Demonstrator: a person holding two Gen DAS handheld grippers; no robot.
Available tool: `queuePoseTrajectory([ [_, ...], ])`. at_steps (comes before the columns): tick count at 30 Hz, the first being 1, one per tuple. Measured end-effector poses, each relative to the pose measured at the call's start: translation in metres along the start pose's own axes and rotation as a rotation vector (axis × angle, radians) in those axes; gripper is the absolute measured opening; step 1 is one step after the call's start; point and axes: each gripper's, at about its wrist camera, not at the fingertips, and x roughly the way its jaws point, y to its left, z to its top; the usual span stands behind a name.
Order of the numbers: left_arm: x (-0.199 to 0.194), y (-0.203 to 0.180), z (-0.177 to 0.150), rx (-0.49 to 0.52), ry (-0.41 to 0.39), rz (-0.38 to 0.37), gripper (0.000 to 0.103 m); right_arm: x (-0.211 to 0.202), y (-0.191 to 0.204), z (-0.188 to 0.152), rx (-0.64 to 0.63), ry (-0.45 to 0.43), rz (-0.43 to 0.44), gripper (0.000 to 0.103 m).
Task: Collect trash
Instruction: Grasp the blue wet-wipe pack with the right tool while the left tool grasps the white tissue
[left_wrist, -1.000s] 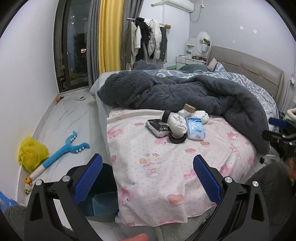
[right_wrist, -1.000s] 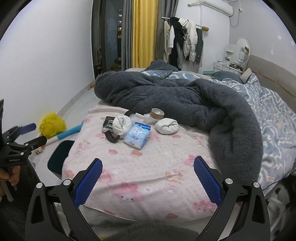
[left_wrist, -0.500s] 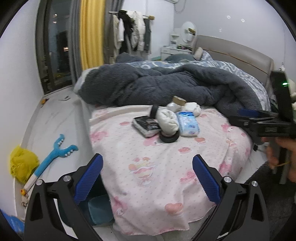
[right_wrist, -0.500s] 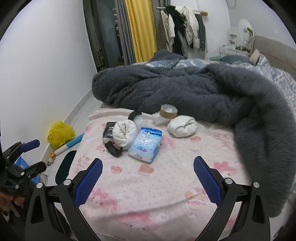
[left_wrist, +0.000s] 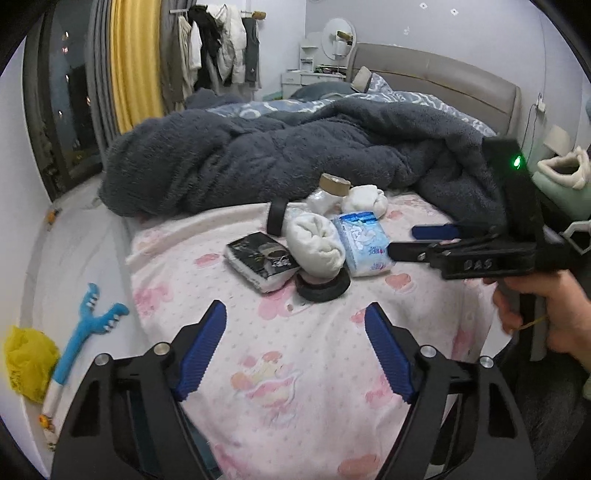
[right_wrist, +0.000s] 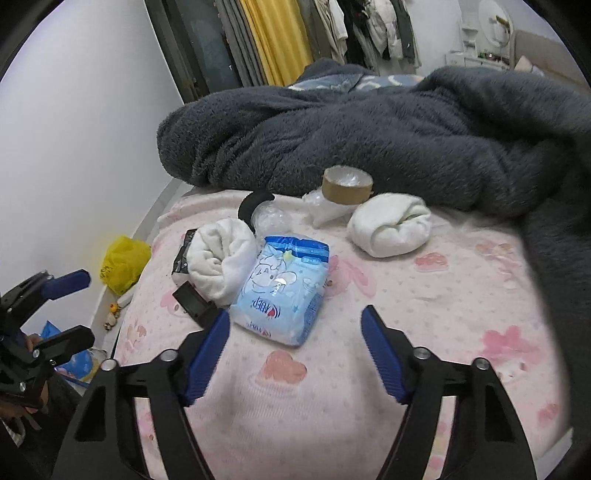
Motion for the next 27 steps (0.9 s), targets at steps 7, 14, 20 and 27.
queuePoseTrajectory([
  [7, 0.029, 0.000, 0.017, 0.003, 0.024, -0.060, 0.068, 0.024, -0.010, 0.000, 0.057, 0.040, 0.075, 0.058],
  [14, 0.064, 0.001, 0.028, -0.027, 0.081, -0.099, 0.061, 0.034, -0.017, -0.001, 0.118, 0.068, 0.130, 0.050],
  [20, 0.083, 0.003, 0.037, -0.053, 0.091, -0.120, 0.061, 0.029, -0.013, 0.000, 0.114, 0.054, 0.162, 0.032],
  [27, 0.097, 0.008, 0.044, -0.105, 0.109, -0.143, 0.055, 0.015, -0.011, 0.002, 0.074, 0.012, 0.151, 0.021],
])
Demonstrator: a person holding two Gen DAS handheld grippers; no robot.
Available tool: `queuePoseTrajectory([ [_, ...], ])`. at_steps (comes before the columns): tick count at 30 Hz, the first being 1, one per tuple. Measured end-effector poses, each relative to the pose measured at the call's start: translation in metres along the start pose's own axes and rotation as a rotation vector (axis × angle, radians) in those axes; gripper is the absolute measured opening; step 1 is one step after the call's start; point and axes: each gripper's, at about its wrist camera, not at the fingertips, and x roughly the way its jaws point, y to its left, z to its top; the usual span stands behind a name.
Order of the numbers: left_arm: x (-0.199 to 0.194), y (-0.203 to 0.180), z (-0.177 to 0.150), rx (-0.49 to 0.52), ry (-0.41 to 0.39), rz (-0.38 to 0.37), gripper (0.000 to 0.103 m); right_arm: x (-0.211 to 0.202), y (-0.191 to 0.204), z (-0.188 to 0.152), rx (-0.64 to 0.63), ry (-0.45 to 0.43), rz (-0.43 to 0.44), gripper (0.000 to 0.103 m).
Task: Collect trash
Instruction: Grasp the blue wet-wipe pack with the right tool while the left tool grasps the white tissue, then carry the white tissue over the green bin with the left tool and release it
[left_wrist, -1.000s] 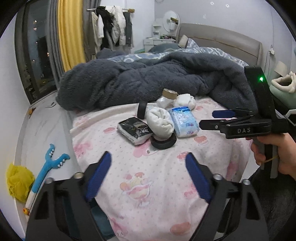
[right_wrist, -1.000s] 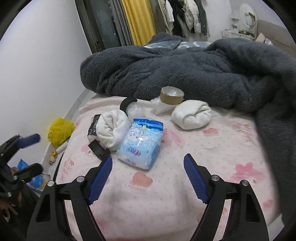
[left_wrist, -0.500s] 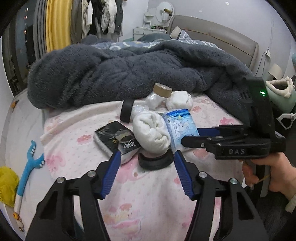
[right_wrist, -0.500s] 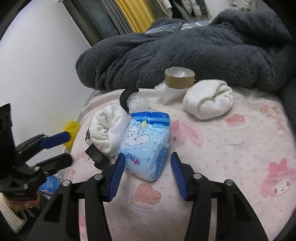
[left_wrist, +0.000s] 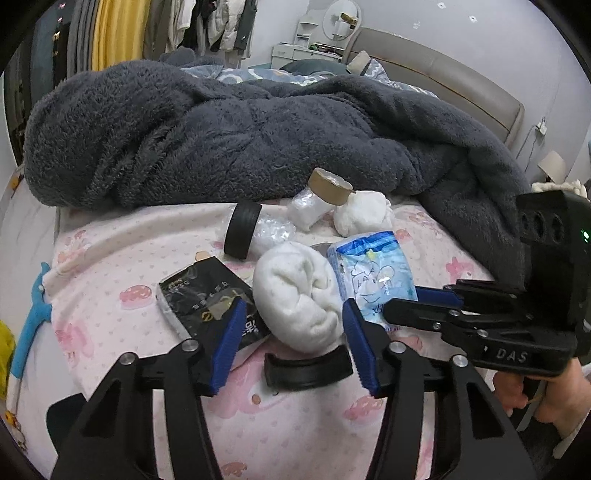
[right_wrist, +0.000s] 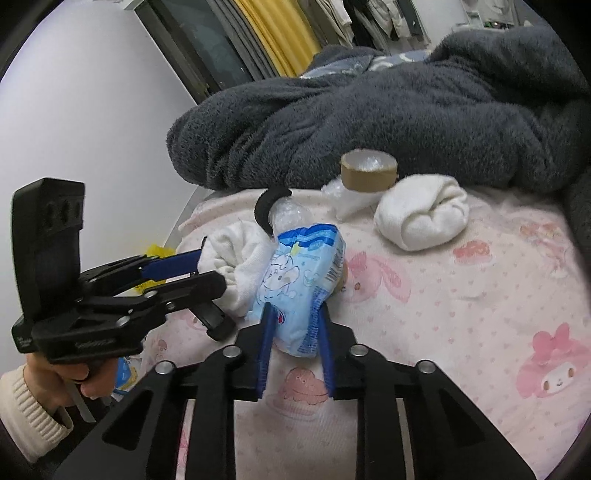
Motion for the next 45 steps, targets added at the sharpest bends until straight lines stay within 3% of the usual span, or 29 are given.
queuePoseTrajectory([
  [11, 0.004, 0.012, 0.003, -0.090, 0.011, -0.041, 0.032, -0.008, 0.013, 0.005, -0.050, -0.025, -0.026, 0.014],
  [18, -0.031, 0.018, 0.009, -0.115, -0.093, -0.044, 0.027, -0.026, 0.023, 0.018, -0.056, -0.091, -0.065, 0.013],
  [25, -0.061, 0.029, 0.004, -0.106, -0.135, 0.031, 0.026, -0.035, 0.047, 0.028, -0.089, -0.128, -0.081, 0.013],
  [32, -0.087, 0.066, -0.015, -0.148, -0.137, 0.127, 0.026, -0.029, 0.094, 0.037, -0.151, -0.141, -0.049, 0.013],
  [45, -0.112, 0.139, -0.067, -0.236, -0.046, 0.277, 0.026, 0.007, 0.174, 0.043, -0.252, -0.094, 0.023, 0.013],
])
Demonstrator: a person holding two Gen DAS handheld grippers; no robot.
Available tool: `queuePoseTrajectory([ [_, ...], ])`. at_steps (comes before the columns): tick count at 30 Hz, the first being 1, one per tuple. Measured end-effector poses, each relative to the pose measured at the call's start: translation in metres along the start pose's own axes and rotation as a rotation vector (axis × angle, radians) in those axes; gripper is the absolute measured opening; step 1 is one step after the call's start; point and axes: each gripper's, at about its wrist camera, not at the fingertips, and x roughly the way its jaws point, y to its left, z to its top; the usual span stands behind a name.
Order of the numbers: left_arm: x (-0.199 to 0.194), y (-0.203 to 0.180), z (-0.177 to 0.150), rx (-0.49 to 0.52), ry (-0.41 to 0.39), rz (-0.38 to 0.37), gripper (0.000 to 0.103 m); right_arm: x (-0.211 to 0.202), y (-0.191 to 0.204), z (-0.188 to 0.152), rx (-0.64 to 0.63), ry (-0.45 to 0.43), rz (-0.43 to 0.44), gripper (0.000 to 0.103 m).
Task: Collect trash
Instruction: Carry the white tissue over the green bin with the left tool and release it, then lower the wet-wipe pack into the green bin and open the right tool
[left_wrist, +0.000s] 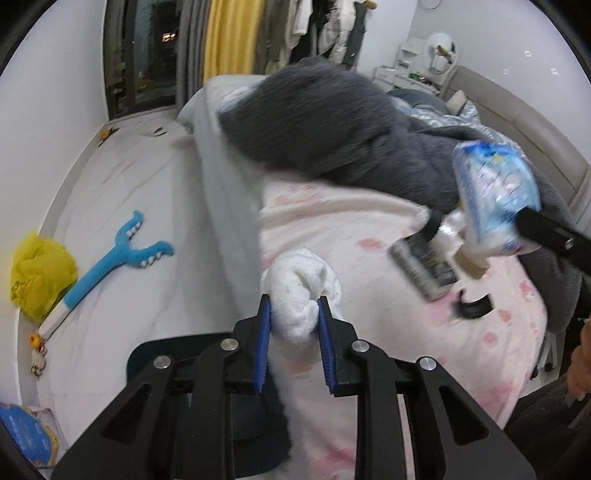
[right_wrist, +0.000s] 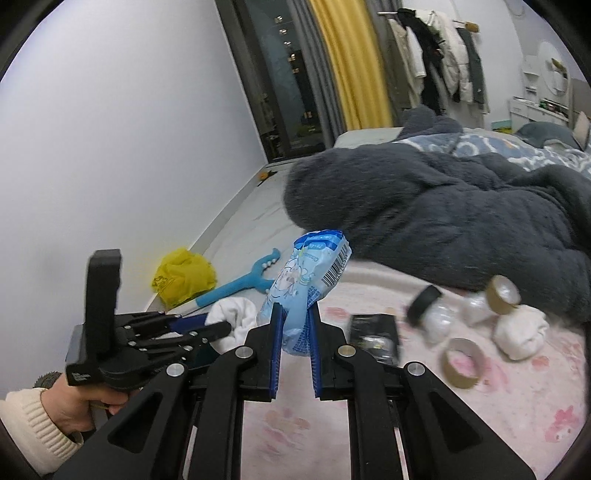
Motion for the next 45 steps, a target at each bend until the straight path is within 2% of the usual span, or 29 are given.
queuePoseTrajectory([
  [10, 0.030, 0.064, -0.040, -0.045, 0.172, 0.107, 0.026, 0.047, 0.062, 0.002, -0.078, 0.086, 0.054, 0.013],
  [20, 0.058, 0.118, -0.085, -0.111, 0.347, 0.155, 0.026, 0.092, 0.105, -0.009, -0.117, 0.180, 0.096, 0.014],
  [24, 0.061, 0.146, -0.103, -0.189, 0.402, 0.130, 0.026, 0.113, 0.120, -0.017, -0.130, 0.239, 0.100, 0.013],
  [28, 0.053, 0.152, -0.110, -0.215, 0.412, 0.115, 0.026, 0.137, 0.131, -0.029, -0.140, 0.302, 0.096, 0.013],
  [38, 0.038, 0.152, -0.108, -0.151, 0.385, 0.120, 0.028, 0.182, 0.146, -0.054, -0.140, 0.414, 0.075, 0.013],
  [41, 0.027, 0.154, -0.106, -0.144, 0.355, 0.113, 0.043, 0.193, 0.148, -0.060, -0.138, 0.438, 0.069, 0.013],
  [42, 0.024, 0.154, -0.105, -0.139, 0.347, 0.116, 0.053, 0.198, 0.147, -0.061, -0.135, 0.449, 0.066, 0.013],
  [43, 0.021, 0.154, -0.104, -0.129, 0.335, 0.123, 0.058, 0.201, 0.147, -0.062, -0.133, 0.455, 0.065, 0.013],
  [45, 0.013, 0.153, -0.103, -0.106, 0.312, 0.137, 0.063, 0.207, 0.148, -0.066, -0.128, 0.469, 0.064, 0.013],
])
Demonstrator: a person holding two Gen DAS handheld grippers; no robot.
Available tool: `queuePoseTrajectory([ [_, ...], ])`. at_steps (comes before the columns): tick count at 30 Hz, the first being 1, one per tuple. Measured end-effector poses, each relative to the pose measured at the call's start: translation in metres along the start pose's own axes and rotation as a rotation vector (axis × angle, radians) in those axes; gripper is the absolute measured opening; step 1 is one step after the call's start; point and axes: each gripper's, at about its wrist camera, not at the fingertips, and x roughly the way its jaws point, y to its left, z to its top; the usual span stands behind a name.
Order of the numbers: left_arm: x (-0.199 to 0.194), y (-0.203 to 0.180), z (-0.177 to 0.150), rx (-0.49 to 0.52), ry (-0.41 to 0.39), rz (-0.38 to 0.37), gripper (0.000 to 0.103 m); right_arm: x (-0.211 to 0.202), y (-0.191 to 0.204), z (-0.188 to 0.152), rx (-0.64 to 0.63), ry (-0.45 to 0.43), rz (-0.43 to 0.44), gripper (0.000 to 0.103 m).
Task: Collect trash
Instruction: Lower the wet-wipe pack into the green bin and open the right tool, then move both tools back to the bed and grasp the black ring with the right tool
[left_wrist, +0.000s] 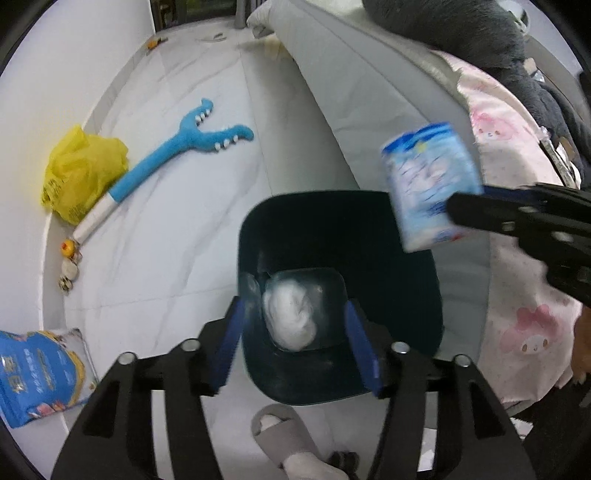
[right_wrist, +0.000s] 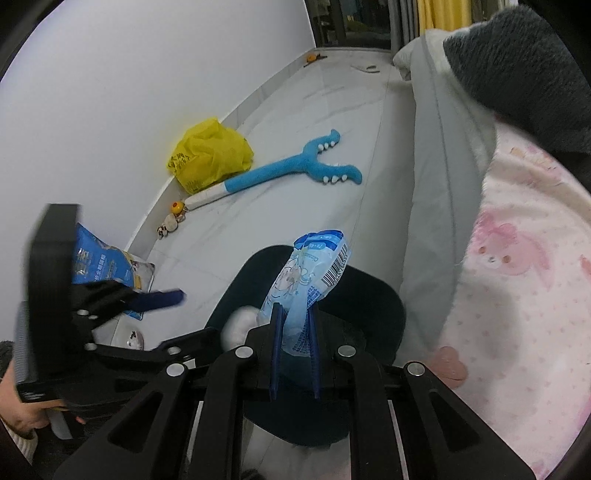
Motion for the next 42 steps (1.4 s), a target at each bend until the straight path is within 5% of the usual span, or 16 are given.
queuePoseTrajectory([
  [4, -0.014, 0.005, 0.000, 0.000, -0.050, 0.000, 0.077, 0.012, 0.000, -0.001, 0.006, 0.027, -0.002, 0.013],
  [10, -0.042, 0.010, 0.002, -0.021, -0.142, -0.017, 0.083, 0.035, 0.004, -0.005, 0.001, 0.081, -0.020, 0.013],
  [27, -0.113, -0.010, 0.022, -0.002, -0.349, -0.077, 0.085, 0.076, 0.005, -0.023, -0.003, 0.201, -0.069, 0.016],
  [29, -0.121, -0.011, 0.023, -0.003, -0.367, -0.079, 0.085, 0.075, 0.005, -0.023, 0.000, 0.201, -0.072, 0.020],
  [32, -0.130, -0.011, 0.025, -0.007, -0.388, -0.074, 0.085, 0.070, 0.008, -0.022, -0.003, 0.187, -0.067, 0.046],
  [42, -0.157, -0.020, 0.033, 0.007, -0.459, -0.042, 0.085, 0.033, 0.017, -0.015, -0.053, 0.100, -0.051, 0.055],
])
